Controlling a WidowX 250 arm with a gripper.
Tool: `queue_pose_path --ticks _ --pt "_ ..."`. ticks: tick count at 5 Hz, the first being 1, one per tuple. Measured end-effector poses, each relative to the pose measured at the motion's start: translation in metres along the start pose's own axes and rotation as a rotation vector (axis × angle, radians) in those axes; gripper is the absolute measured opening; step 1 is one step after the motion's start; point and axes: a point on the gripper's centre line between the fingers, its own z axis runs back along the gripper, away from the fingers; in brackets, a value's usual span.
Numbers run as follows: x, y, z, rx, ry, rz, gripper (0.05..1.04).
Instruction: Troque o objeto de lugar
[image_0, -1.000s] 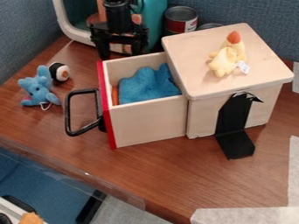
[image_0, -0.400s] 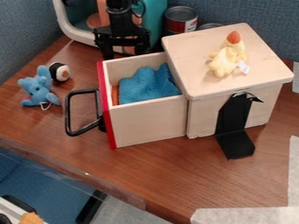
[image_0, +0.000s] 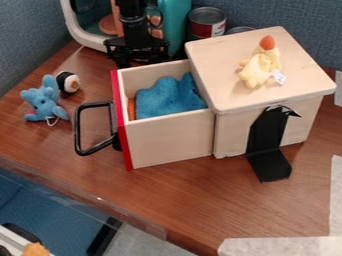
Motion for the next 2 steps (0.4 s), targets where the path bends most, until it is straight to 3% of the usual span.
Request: queue_pose_path --ticks 1,2 --pt "-0.003 -0.003 0.003 -0.024 0.020 -0.009 0.588" --pt "0.001 0.001 0.030 -0.054 -0.012 0.005 0.588"
